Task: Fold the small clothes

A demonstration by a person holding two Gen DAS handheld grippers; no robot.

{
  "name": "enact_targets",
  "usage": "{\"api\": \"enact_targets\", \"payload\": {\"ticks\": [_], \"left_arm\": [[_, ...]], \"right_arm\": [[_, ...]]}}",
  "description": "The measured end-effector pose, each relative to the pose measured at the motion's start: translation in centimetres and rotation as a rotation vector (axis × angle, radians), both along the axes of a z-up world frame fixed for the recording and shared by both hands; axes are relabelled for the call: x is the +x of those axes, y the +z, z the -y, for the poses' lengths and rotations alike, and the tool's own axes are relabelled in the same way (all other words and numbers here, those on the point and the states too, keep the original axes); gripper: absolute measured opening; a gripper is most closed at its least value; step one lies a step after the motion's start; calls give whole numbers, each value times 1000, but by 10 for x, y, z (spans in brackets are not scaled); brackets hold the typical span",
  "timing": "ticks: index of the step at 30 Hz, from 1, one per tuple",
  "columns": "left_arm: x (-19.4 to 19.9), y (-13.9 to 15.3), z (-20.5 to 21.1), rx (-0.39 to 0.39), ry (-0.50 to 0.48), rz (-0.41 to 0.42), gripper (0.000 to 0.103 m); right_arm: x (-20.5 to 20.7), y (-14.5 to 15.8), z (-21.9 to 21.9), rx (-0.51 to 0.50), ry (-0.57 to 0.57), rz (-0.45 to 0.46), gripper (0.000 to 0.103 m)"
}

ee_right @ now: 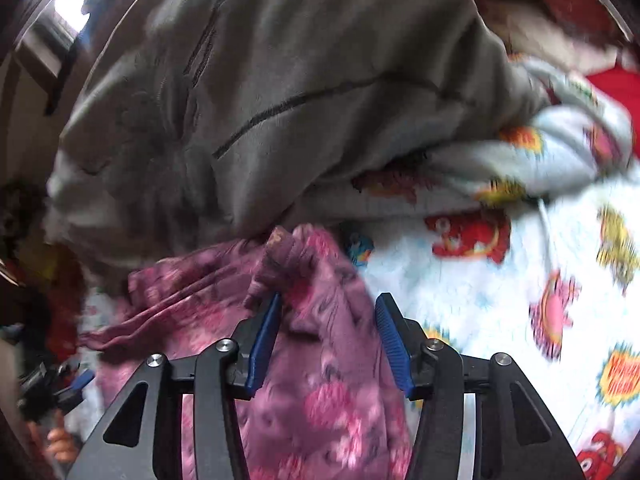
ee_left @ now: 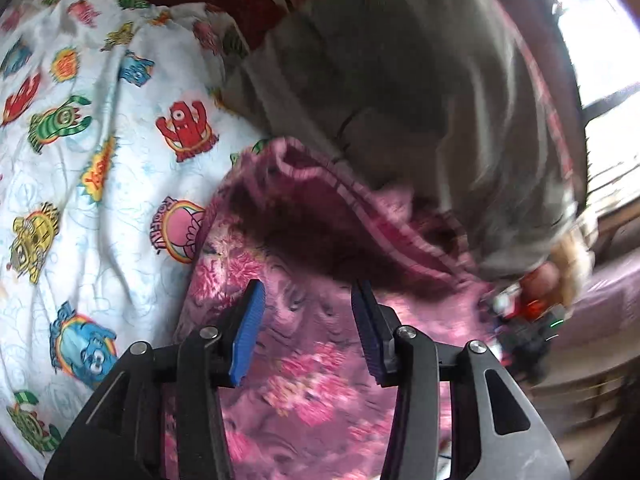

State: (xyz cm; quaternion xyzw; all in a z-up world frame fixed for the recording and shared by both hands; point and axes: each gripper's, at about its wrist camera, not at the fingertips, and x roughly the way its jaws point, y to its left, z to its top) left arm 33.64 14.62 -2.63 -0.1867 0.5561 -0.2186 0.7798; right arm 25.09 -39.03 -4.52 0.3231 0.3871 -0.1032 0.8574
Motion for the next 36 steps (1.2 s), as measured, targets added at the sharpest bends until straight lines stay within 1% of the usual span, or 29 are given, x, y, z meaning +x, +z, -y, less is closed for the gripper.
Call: {"api": "enact_targets", "payload": {"ticks": [1,2,3,5,6,7,8,10,11,13,14,15,17,18,19,20,22,23,24,25,26,27,29,30,32,33,34,35,36], "left_arm": [[3,-3,2,15,11,3,43],[10,-9,3,37,39,2,43],[17,-13,3,47,61,-12,42],[29,-24,0,42,99,-53,38],[33,-24,-4,26,123,-72,33],[32,-22,-8,3,133,-86,33],[31,-19,-12,-16,135,-95,33],[18,-5,-20,-23,98,-69,34],[9,0,-22,-18,73,-48,34],[-18,8,-25,10,14,-15,38],[-29,7,-26,9,-3,-9,39],[-42,5,-26,15,-23,-7,39],[-54,-5,-22,53,-36,-14,39],[-57,-13,-20,84,-39,-22,39],[-58,-18,-21,97,-33,-26,39],[-61,-19,-24,86,-19,-12,39],[-65,-19,-27,75,-4,-7,39],[-65,-19,-27,71,4,-12,39],[-65,-19,-28,69,12,-22,39],[-60,-19,-30,68,20,-38,39],[-61,-16,-34,63,25,-54,39],[-68,-13,-37,53,20,-55,39],[-83,-7,-41,54,2,-32,39],[-88,-7,-43,59,-6,-24,40],[-95,-10,-44,67,-15,-25,40],[-97,-15,-44,72,-13,-36,40],[-99,-19,-45,67,-5,-52,40],[-102,-21,-48,52,10,-62,40],[-106,-20,-48,47,19,-60,40]], "right_arm": [[1,2,4,30,-4,33,10],[1,2,11,57,-32,49,7],[1,-1,17,72,-66,45,7],[7,-17,28,103,-83,-37,7],[9,-22,31,110,-79,-70,8],[4,-20,33,103,-85,-60,8],[-3,-14,33,95,-89,-33,14],[-24,-2,31,82,-85,-12,16],[-35,1,28,87,-59,-2,19],[-64,4,20,80,-14,14,34],[-80,1,18,82,-3,15,50],[-94,-4,13,93,2,11,53],[-117,-22,6,143,16,4,53],[-122,-30,2,154,17,-5,46],[-121,-31,-2,146,18,4,34],[-122,-28,-5,154,24,32,11],[-134,-18,-5,175,-12,123,10],[-137,-18,-4,163,-19,121,10],[-133,-23,-4,147,-15,80,10],[-128,-32,-1,150,-11,8,11],[-129,-35,0,172,-18,-4,12],[-135,-30,2,192,-33,21,18],[-149,-21,2,209,-49,59,24],[-157,-18,-1,228,-41,67,34],[-174,-20,-9,230,-23,58,46],[-180,-25,-13,220,-17,39,47],[-178,-33,-23,217,6,-6,46],[-176,-37,-28,215,30,-34,35],[-175,-37,-35,194,47,-40,9]]}}
